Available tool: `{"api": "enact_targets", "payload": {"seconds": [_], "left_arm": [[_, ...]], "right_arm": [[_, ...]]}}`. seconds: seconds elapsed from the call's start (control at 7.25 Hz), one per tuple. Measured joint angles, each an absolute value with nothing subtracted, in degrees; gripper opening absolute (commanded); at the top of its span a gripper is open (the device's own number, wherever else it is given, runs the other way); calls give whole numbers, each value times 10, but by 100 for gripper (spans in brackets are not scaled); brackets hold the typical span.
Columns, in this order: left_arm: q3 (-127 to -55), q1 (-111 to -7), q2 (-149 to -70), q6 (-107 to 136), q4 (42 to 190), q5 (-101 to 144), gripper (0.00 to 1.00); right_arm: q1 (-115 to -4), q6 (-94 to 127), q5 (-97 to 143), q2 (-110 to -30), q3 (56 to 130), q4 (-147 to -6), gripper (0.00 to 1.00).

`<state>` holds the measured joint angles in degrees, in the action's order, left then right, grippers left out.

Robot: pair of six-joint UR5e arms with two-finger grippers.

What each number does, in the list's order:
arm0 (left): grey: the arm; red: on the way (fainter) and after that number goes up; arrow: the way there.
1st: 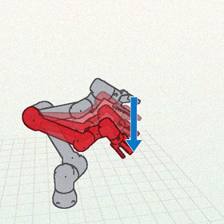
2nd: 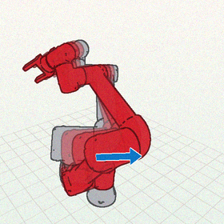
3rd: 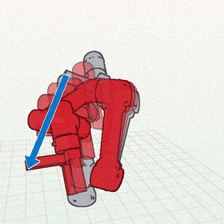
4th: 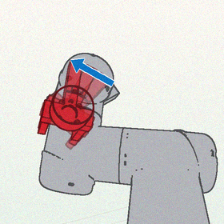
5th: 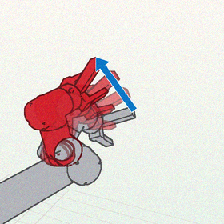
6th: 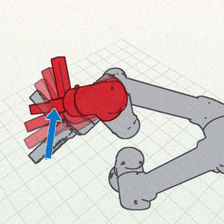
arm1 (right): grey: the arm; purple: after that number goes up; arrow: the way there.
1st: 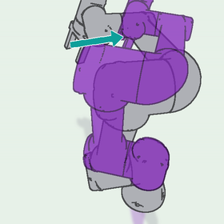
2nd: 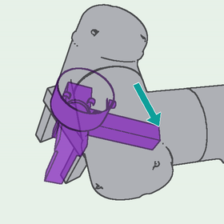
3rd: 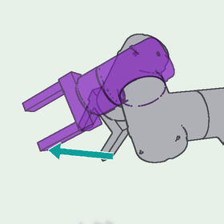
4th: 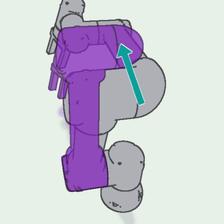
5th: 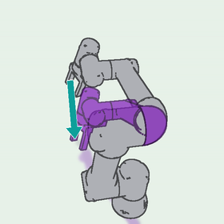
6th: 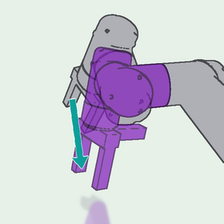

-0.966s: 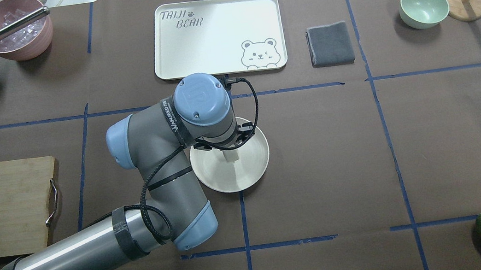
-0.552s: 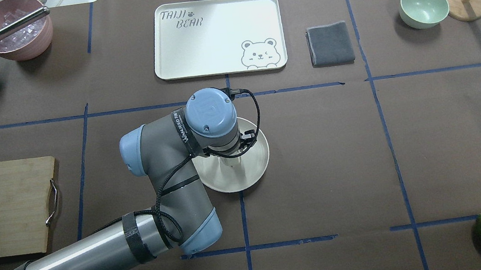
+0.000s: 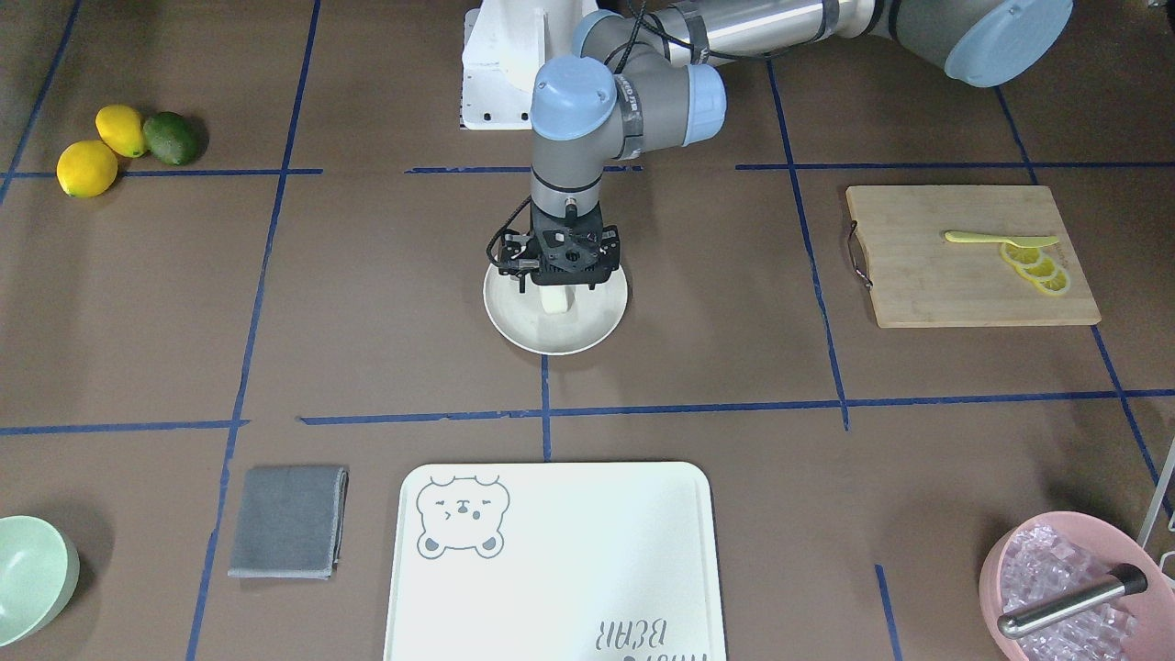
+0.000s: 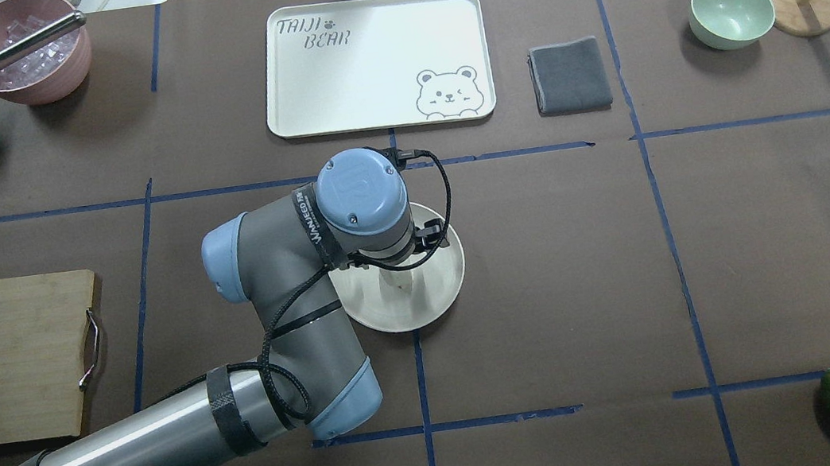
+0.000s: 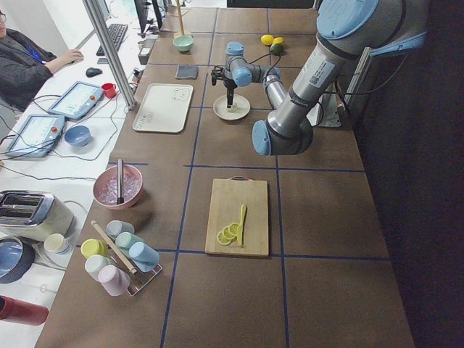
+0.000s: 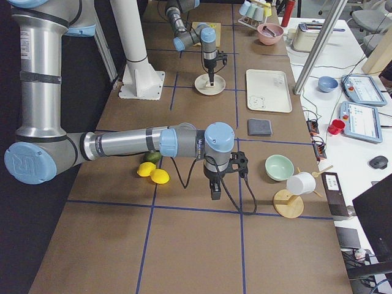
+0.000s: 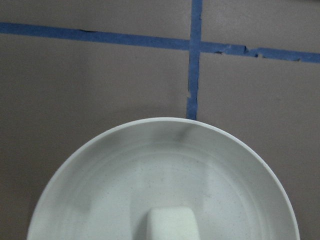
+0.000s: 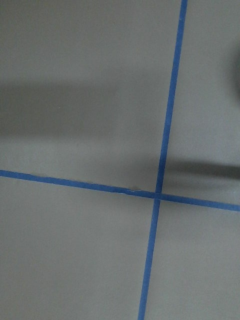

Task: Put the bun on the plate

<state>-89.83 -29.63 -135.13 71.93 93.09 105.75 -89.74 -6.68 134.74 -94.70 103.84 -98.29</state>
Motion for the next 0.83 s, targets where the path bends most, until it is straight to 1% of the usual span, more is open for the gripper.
{"api": "enact_targets", "payload": {"seconds": [0.14, 0.28, 0.41, 0.55, 0.69, 0.83], "left_arm": [[-964, -330, -1294, 656, 908, 1091, 100], [-1029, -377, -1220, 570, 897, 1129, 100], [-1074, -439, -1144, 463, 893, 1173, 100], [-1095, -511, -1078, 344, 891, 1215, 100], [-1095, -591, -1021, 215, 891, 1253, 100], [-1071, -672, -976, 92, 890, 1289, 100]], "right_arm": [[-897, -67, 1347, -947, 1038, -983, 100], [-897, -67, 1347, -947, 1037, -983, 100], [-897, -68, 1347, -947, 1037, -983, 100], [-897, -68, 1347, -947, 1037, -983, 100], [-897, -68, 1347, -947, 1037, -983, 100], [-897, -69, 1347, -947, 1037, -983, 100]]}}
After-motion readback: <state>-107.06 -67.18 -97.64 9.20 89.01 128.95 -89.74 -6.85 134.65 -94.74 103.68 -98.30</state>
